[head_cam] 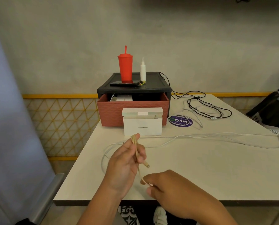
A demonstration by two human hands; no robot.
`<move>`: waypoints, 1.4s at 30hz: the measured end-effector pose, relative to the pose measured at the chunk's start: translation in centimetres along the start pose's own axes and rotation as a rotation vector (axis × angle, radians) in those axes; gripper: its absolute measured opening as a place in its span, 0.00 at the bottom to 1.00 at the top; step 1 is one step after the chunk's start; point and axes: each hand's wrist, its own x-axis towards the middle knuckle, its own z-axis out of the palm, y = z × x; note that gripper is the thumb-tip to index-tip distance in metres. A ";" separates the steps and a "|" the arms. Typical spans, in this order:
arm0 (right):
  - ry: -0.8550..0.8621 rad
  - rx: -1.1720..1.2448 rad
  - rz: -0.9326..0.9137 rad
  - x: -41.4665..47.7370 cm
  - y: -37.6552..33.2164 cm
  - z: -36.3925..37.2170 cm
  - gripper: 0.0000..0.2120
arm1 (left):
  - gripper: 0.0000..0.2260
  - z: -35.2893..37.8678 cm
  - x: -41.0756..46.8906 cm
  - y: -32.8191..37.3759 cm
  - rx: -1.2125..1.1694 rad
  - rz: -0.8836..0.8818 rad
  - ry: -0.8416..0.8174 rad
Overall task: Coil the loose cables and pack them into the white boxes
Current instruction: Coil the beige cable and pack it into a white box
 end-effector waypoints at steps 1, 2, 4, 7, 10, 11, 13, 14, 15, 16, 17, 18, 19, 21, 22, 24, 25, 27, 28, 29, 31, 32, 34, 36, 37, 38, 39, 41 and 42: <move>0.029 -0.019 -0.007 -0.1 -0.1 -0.4 0.08 | 0.16 0.0 -0.1 -0.3 0.117 0.006 -0.023; 0.065 -0.033 -0.014 -0.2 -0.3 -0.8 0.08 | 0.13 0.1 -0.1 -0.6 0.256 0.016 -0.055; 0.138 -0.025 -0.012 -0.4 -0.7 -1.9 0.06 | 0.11 0.2 -0.4 -1.2 0.467 0.017 -0.104; 0.298 0.092 0.020 -0.6 -0.3 -3.5 0.10 | 0.07 0.4 -0.9 -1.4 0.519 -0.028 -0.140; 0.478 0.321 0.024 -0.1 0.8 -4.2 0.12 | 0.13 0.7 -1.1 -1.0 0.433 -0.091 -0.209; 0.509 0.384 0.020 0.1 1.2 -4.1 0.12 | 0.14 0.8 -1.2 -0.8 0.382 -0.101 -0.227; 0.542 0.491 -0.009 0.6 1.8 -3.6 0.08 | 0.12 0.9 -1.3 -0.3 0.251 -0.105 -0.243; 0.538 0.519 -0.030 0.9 1.9 -3.3 0.04 | 0.11 1.1 -1.3 0.0 0.169 -0.105 -0.239; 0.535 0.516 -0.060 1.1 2.0 -2.9 0.09 | 0.12 1.2 -1.4 0.1 0.074 -0.113 -0.214; 0.521 0.512 -0.090 1.3 2.3 -2.3 0.15 | 0.13 1.3 -1.4 0.3 -0.016 -0.131 -0.170; 0.509 0.528 -0.105 1.4 2.2 -1.7 0.19 | 0.12 1.3 -1.3 0.3 -0.078 -0.146 -0.122; 0.508 0.563 -0.107 1.5 2.0 -1.2 0.19 | 0.12 1.4 -1.3 0.3 -0.107 -0.151 -0.082; 0.506 0.589 -0.098 1.7 1.9 -0.8 0.17 | 0.14 1.5 -1.2 0.3 -0.108 -0.156 -0.055; 0.540 0.600 -0.044 2.0 1.7 -0.3 0.18 | 0.16 1.7 -1.3 0.2 -0.081 -0.170 -0.020; 0.547 0.594 -0.019 2.1 1.6 -0.2 0.19 | 0.15 1.7 -1.2 0.1 -0.060 -0.180 -0.005; 0.541 0.594 0.011 2.3 1.4 -0.2 0.18 | 0.12 1.9 -1.2 0.1 -0.028 -0.196 0.022; 0.547 0.591 0.016 2.3 1.2 -0.3 0.17 | 0.12 1.9 -1.1 0.2 -0.023 -0.204 0.030; 0.584 0.585 0.026 2.4 1.2 -0.2 0.16 | 0.11 2.2 -1.0 0.3 -0.044 -0.224 0.034; 0.616 0.592 0.032 2.5 1.3 -0.2 0.16 | 0.11 2.3 -0.9 0.4 -0.066 -0.235 0.035; 0.647 0.607 0.034 2.6 1.3 -0.2 0.15 | 0.11 2.6 -0.9 0.4 -0.095 -0.247 0.038; 0.691 0.634 0.035 2.7 1.2 0.0 0.14 | 0.11 2.9 -1.0 0.4 -0.159 -0.268 0.060; 0.703 0.646 0.032 2.7 1.1 0.1 0.15 | 0.11 3.1 -1.0 0.3 -0.186 -0.272 0.072; 0.704 0.696 0.030 2.6 1.1 0.3 0.15 | 0.11 3.3 -1.0 0.2 -0.192 -0.268 0.093; 0.665 0.722 0.026 2.5 1.3 -0.1 0.15 | 0.13 3.2 -1.0 0.2 -0.150 -0.257 0.126; 0.631 0.699 0.020 2.4 1.6 -0.3 0.15 | 0.14 3.0 -1.0 0.3 -0.130 -0.254 0.141; 0.600 0.650 0.022 2.3 2.1 -0.6 0.15 | 0.14 2.8 -1.0 0.5 -0.120 -0.252 0.152; 0.578 0.580 0.034 2.1 2.7 -0.8 0.14 | 0.15 2.5 -1.0 0.7 -0.119 -0.254 0.159; 0.567 0.427 0.088 1.8 3.9 -1.2 0.14 | 0.15 2.0 -1.1 1.1 -0.128 -0.256 0.172; 0.559 0.357 0.118 1.5 4.4 -1.2 0.15 | 0.16 1.8 -1.1 1.3 -0.129 -0.256 0.178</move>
